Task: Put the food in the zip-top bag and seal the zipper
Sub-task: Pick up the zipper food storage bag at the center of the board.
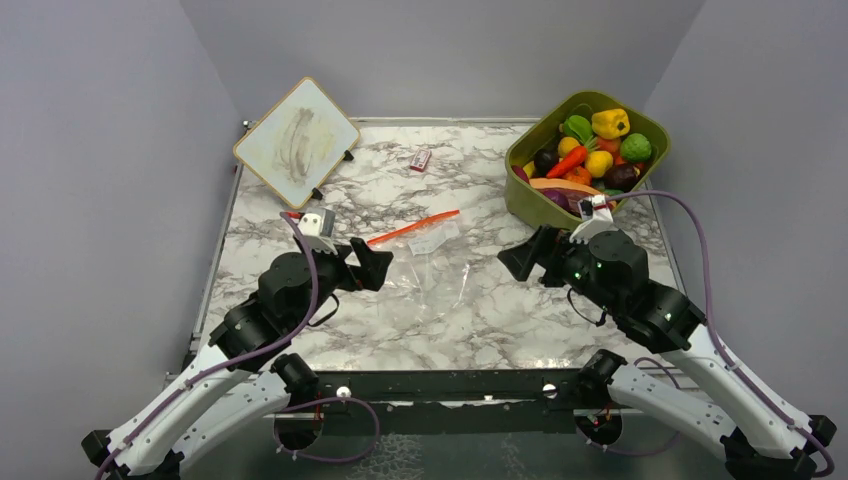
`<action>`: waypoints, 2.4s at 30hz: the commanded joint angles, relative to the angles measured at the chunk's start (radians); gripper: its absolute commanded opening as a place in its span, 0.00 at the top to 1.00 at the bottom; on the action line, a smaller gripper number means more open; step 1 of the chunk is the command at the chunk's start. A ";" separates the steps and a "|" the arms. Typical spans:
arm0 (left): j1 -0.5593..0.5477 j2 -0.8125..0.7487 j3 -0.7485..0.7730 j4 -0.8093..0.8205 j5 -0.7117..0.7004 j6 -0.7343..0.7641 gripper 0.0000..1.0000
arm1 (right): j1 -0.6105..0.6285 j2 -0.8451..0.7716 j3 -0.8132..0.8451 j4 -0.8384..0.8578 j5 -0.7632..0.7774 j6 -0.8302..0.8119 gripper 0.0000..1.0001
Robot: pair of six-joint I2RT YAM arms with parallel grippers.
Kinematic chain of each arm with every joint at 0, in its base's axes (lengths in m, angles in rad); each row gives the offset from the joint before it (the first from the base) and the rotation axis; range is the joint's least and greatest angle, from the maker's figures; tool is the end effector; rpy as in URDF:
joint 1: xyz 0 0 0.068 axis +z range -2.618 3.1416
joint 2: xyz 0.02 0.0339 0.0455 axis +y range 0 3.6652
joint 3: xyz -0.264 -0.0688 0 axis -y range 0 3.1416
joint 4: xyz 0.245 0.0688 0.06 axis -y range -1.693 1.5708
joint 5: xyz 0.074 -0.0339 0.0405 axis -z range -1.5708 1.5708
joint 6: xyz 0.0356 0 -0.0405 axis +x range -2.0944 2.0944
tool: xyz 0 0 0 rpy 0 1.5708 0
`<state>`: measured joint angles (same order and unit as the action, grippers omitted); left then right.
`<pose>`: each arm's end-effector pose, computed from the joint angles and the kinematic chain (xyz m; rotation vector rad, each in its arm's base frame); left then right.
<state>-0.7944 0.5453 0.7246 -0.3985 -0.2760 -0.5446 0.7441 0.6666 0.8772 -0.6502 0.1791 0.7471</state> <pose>0.0982 -0.0862 0.3296 0.0258 1.8385 -0.7102 0.1060 0.0890 0.3402 0.1220 2.0852 0.7605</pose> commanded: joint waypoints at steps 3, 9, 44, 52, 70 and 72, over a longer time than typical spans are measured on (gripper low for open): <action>-0.006 -0.022 -0.012 0.011 -0.009 0.004 0.01 | -0.006 0.001 0.000 0.030 0.045 0.025 0.00; -0.006 -0.022 0.003 -0.014 -0.054 0.054 0.00 | -0.006 0.058 -0.006 0.061 0.048 0.044 0.01; -0.006 -0.057 -0.059 -0.050 -0.034 0.221 0.00 | -0.006 0.784 -0.046 0.491 -0.086 -0.196 0.54; -0.005 -0.065 -0.062 -0.050 -0.041 0.229 0.00 | -0.007 0.751 -0.053 0.504 -0.088 -0.300 0.86; -0.005 0.000 -0.005 -0.059 0.074 0.268 0.13 | -0.006 0.289 -0.064 0.310 -0.264 -0.683 0.99; -0.005 0.008 0.024 -0.062 0.080 0.273 0.15 | -0.006 0.190 -0.093 0.312 -0.336 -0.743 0.99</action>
<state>-0.7944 0.5446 0.6792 -0.4591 -0.2497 -0.3023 0.7437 1.0126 0.7994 -0.3096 -0.0078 0.1501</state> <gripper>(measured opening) 0.871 0.012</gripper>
